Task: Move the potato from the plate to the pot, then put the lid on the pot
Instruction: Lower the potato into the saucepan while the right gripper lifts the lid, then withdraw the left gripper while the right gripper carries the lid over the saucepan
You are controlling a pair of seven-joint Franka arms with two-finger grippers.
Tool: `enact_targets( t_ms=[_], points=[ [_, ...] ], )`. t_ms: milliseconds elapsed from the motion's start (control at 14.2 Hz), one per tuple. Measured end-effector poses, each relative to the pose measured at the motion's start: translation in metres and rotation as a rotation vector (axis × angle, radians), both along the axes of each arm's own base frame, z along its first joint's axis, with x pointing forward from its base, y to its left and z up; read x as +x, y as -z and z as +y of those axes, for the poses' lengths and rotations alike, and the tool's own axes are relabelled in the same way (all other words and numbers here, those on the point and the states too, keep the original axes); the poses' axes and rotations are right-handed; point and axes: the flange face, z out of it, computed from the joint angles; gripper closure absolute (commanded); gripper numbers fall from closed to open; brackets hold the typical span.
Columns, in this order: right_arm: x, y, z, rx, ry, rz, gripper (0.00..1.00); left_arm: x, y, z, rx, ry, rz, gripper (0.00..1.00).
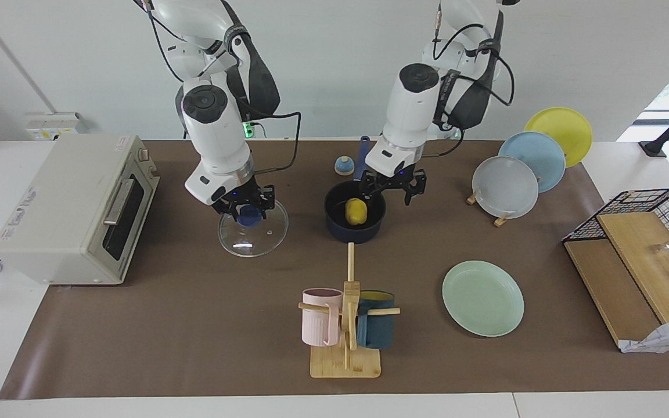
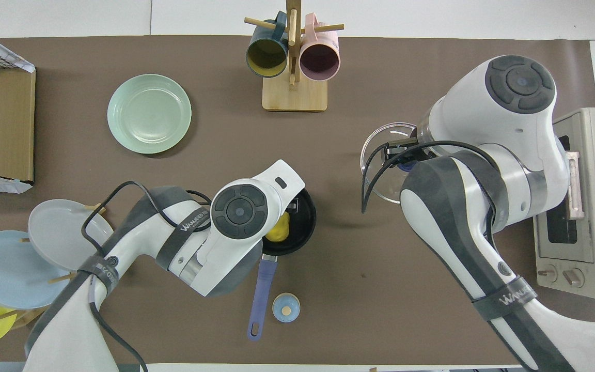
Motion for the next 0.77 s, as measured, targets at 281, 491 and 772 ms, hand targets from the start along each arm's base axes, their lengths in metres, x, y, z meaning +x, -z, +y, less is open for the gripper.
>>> enact_targets(
  t_ms=[281,491,772],
  points=[
    [-0.007,-0.004,0.026,0.006,-0.012,-0.005,1.00,0.024,-0.076,0.109,0.010,-0.022,0.006,0.00],
    [-0.015,-0.007,0.050,0.007,0.040,-0.008,1.00,0.031,-0.105,0.191,0.026,0.019,0.026,0.00],
    [-0.034,-0.013,0.101,0.022,0.017,-0.033,1.00,0.031,-0.124,0.259,0.039,0.093,0.064,0.00]
  ],
)
